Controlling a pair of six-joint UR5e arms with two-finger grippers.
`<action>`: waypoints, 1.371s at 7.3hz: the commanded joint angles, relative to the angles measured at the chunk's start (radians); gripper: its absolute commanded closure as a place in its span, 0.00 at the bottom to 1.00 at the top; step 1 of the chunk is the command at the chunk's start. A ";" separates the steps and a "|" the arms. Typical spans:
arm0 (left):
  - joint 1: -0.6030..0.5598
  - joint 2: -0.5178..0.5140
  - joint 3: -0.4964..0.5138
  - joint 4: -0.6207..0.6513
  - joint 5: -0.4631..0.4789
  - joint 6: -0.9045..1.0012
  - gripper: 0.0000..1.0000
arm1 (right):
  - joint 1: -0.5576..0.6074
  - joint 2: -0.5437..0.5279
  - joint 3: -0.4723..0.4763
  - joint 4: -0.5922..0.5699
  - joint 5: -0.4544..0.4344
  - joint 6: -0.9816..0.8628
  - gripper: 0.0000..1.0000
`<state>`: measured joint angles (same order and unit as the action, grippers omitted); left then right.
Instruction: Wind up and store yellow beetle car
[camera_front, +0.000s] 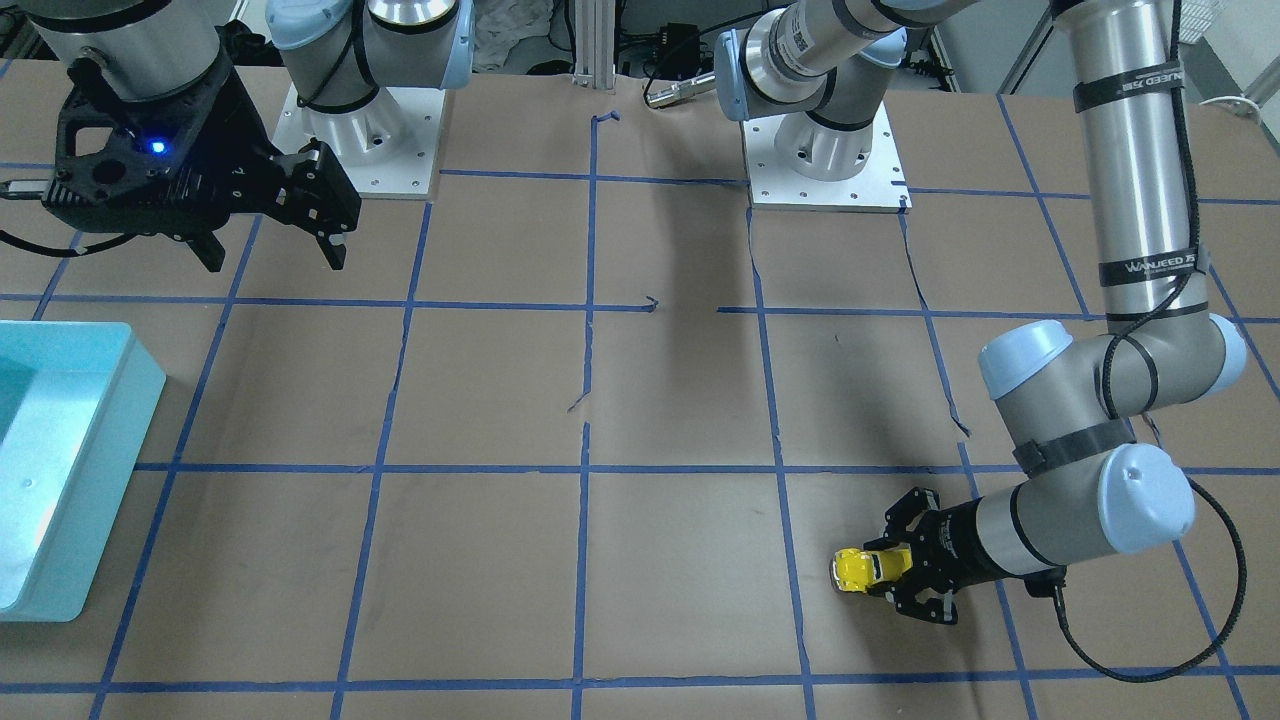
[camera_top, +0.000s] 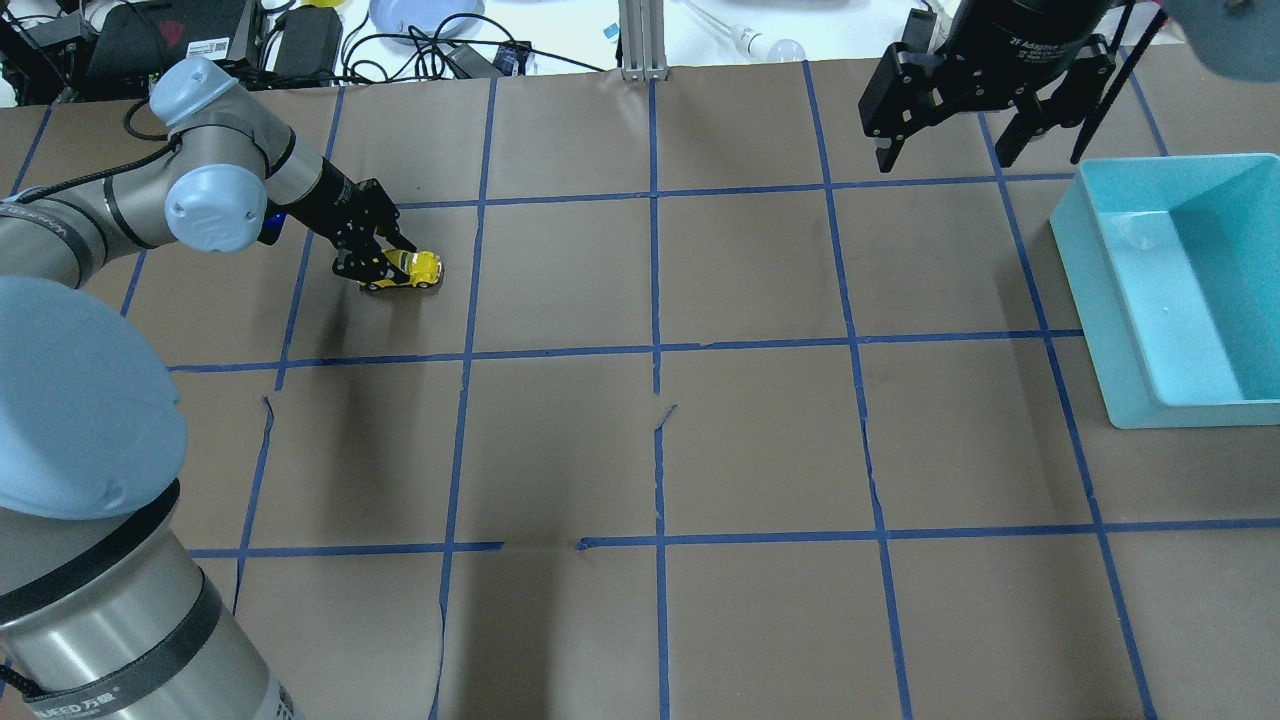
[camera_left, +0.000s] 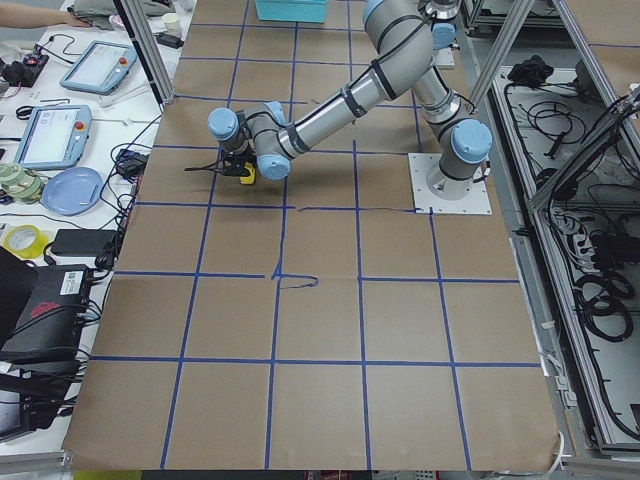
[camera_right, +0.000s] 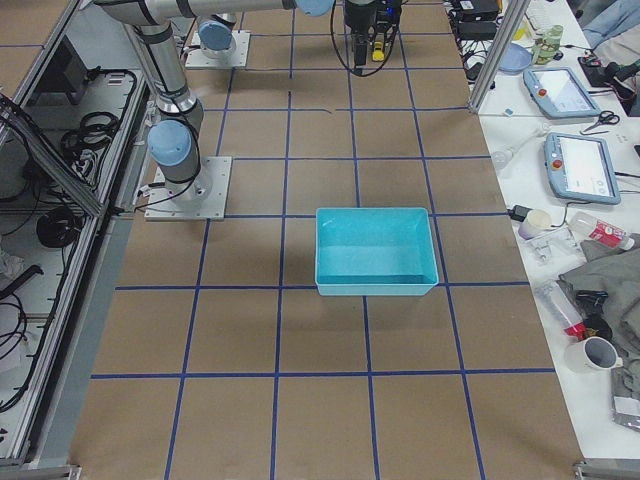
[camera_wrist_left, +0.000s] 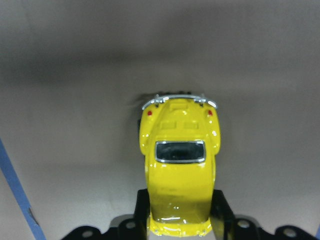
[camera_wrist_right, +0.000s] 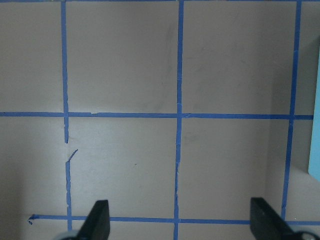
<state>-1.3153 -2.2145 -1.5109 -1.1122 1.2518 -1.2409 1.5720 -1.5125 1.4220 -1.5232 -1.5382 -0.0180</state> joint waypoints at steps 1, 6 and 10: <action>-0.010 0.022 0.002 0.000 0.000 0.001 0.11 | 0.000 0.000 0.000 0.000 0.001 0.000 0.00; -0.053 0.169 0.119 -0.203 0.188 0.459 0.00 | -0.001 0.000 0.000 0.002 0.004 0.000 0.00; -0.064 0.370 0.263 -0.610 0.363 0.904 0.00 | -0.001 0.000 0.000 0.001 0.004 0.000 0.00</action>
<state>-1.3701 -1.9126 -1.2886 -1.6127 1.5742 -0.4504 1.5720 -1.5125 1.4220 -1.5213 -1.5340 -0.0184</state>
